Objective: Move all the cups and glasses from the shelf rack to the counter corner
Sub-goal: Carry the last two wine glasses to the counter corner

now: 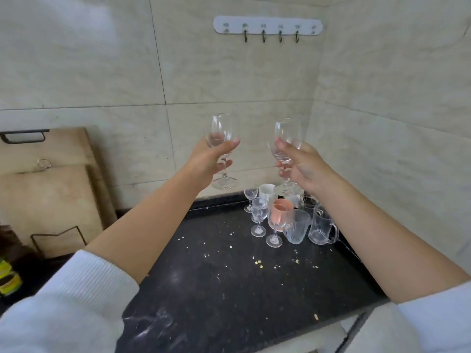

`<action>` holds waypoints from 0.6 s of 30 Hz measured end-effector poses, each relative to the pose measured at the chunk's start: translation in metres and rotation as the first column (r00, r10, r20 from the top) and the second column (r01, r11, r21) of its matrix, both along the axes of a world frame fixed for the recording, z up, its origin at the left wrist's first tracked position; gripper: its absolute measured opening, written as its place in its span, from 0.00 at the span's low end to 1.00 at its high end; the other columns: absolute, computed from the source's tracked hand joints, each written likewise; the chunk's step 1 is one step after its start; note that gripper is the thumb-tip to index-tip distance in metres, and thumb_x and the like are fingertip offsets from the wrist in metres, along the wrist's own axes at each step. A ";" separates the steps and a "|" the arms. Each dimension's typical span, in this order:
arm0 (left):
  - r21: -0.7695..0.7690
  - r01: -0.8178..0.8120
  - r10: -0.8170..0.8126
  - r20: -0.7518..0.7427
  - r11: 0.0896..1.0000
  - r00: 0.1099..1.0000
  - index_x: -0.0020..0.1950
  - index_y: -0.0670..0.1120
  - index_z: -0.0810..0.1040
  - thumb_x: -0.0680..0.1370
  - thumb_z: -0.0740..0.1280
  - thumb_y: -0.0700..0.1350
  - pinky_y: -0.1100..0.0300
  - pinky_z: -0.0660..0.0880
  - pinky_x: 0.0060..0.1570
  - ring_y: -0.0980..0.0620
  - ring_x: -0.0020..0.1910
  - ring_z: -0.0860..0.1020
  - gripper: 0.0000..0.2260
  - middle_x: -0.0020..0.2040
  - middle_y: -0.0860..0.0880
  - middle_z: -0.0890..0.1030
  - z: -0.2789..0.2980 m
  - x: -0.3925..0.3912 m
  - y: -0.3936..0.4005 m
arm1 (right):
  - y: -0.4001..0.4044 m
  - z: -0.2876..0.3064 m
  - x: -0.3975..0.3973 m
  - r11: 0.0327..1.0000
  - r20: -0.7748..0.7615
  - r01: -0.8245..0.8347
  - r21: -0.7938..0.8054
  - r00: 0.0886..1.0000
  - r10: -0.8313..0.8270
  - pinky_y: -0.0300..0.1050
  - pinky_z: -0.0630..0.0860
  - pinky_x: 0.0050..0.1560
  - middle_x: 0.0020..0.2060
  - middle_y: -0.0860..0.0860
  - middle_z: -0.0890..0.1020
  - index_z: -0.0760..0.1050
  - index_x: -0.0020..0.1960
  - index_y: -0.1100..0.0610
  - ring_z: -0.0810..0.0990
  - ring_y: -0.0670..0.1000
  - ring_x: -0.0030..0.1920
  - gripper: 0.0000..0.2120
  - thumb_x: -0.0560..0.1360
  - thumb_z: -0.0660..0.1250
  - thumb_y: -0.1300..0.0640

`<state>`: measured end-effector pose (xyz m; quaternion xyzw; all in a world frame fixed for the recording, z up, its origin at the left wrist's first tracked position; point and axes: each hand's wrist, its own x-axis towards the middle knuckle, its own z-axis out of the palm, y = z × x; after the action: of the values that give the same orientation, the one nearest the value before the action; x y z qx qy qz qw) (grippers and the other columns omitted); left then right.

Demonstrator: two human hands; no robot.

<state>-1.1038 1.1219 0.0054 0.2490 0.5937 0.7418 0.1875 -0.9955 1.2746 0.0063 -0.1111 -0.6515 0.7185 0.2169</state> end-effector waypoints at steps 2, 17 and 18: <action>-0.042 -0.049 0.048 -0.012 0.998 0.999 0.53 0.45 0.69 0.73 0.69 0.38 0.62 0.74 0.43 0.53 0.45 0.75 0.12 0.45 0.51 0.73 -0.013 -0.021 0.017 | 0.021 -0.014 -0.025 0.999 0.015 0.011 0.031 1.000 -0.012 0.36 0.73 0.30 0.37 0.49 0.75 0.68 0.41 0.52 0.74 0.46 0.35 0.09 0.72 0.68 0.60; -0.564 -0.241 0.182 -0.160 0.790 0.970 0.50 0.48 0.69 0.66 0.75 0.41 0.55 0.71 0.47 0.49 0.47 0.73 0.19 0.41 0.52 0.71 -0.165 -0.175 0.106 | 0.080 -0.175 -0.160 0.831 0.354 -0.032 0.555 0.913 -0.201 0.31 0.66 0.47 0.50 0.46 0.69 0.67 0.62 0.57 0.70 0.47 0.52 0.31 0.62 0.76 0.59; -0.580 -0.231 0.172 -0.156 0.781 0.973 0.50 0.47 0.69 0.67 0.75 0.41 0.56 0.70 0.46 0.49 0.47 0.73 0.19 0.40 0.52 0.71 -0.175 -0.186 0.112 | 0.080 -0.185 -0.168 0.815 0.370 -0.056 0.577 0.907 -0.200 0.35 0.66 0.50 0.50 0.46 0.69 0.67 0.63 0.57 0.70 0.46 0.53 0.32 0.62 0.75 0.59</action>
<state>-1.2900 1.2334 -0.1697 0.1474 0.8274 0.5215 0.1474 -1.1632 1.3550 -0.1787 -0.2152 -0.8634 0.4389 0.1248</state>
